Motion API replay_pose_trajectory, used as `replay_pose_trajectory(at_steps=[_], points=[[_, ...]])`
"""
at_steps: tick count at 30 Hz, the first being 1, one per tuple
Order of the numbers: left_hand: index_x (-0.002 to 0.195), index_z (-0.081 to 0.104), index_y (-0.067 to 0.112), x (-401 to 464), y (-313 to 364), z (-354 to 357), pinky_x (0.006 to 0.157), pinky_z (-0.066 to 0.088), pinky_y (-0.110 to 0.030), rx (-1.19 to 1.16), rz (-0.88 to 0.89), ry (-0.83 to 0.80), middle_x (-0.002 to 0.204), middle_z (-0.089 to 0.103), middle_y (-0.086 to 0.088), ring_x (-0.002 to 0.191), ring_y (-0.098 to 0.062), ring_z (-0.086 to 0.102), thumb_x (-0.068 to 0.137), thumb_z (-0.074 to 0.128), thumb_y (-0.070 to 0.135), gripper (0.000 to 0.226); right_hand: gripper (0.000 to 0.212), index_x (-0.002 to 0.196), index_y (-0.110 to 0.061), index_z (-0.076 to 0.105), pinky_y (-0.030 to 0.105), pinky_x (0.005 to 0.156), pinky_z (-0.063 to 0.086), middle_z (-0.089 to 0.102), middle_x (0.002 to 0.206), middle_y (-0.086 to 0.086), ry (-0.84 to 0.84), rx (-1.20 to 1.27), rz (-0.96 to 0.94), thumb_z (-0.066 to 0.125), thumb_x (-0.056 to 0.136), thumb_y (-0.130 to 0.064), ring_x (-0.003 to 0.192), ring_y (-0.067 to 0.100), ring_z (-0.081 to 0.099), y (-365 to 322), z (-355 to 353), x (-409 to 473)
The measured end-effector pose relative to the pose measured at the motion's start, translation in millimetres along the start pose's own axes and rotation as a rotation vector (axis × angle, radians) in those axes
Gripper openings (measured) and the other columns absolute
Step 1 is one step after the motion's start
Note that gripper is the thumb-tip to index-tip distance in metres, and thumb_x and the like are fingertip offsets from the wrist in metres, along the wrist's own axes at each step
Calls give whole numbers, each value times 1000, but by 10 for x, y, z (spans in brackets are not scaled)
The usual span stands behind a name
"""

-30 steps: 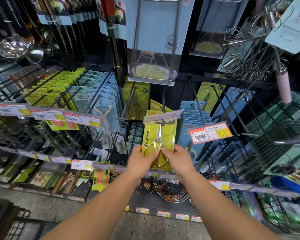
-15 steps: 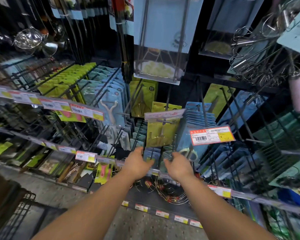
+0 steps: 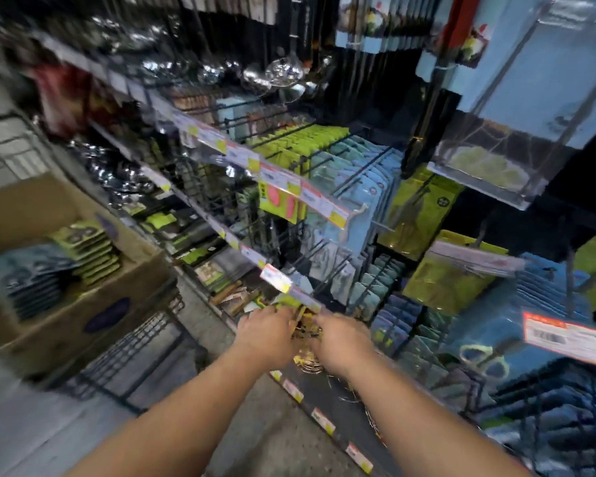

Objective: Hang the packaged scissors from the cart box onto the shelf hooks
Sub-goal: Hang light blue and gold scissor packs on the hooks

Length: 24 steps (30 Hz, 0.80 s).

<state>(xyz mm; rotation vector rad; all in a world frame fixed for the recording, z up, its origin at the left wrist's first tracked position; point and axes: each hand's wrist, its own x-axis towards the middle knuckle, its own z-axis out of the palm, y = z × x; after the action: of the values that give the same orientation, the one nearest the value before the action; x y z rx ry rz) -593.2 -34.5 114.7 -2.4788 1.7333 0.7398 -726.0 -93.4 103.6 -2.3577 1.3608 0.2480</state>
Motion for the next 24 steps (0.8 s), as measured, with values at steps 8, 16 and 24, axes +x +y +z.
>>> replay_pose_trajectory(at_steps=[8, 16, 24], points=[[135, 48, 29, -426, -1471, -270, 103, 40, -39, -45, -207, 143, 134, 55, -5, 127, -29, 49, 86, 55, 56, 57, 33, 119, -25, 60, 38, 93, 43, 63, 122, 5, -13, -111, -297, 54, 91, -42, 117, 30, 57, -1542, 123, 365], [124, 54, 27, -794, -3043, -565, 101, 40, -39, -102, -351, 193, 126, 57, -4, 123, -28, 51, 85, 52, 66, 55, 43, 131, -28, 57, 33, 101, 41, 60, 131, 4, -35, -172, -486, 55, 91, -44, 124, 26, 54, -3237, 530, 603], [131, 52, 24, -995, -4022, -752, 101, 41, -37, -129, -424, 200, 130, 58, -5, 124, -29, 51, 88, 52, 56, 54, 40, 125, -25, 61, 34, 100, 42, 61, 128, 3, -56, -172, -528, 55, 90, -45, 123, 26, 54, -4262, 746, 784]])
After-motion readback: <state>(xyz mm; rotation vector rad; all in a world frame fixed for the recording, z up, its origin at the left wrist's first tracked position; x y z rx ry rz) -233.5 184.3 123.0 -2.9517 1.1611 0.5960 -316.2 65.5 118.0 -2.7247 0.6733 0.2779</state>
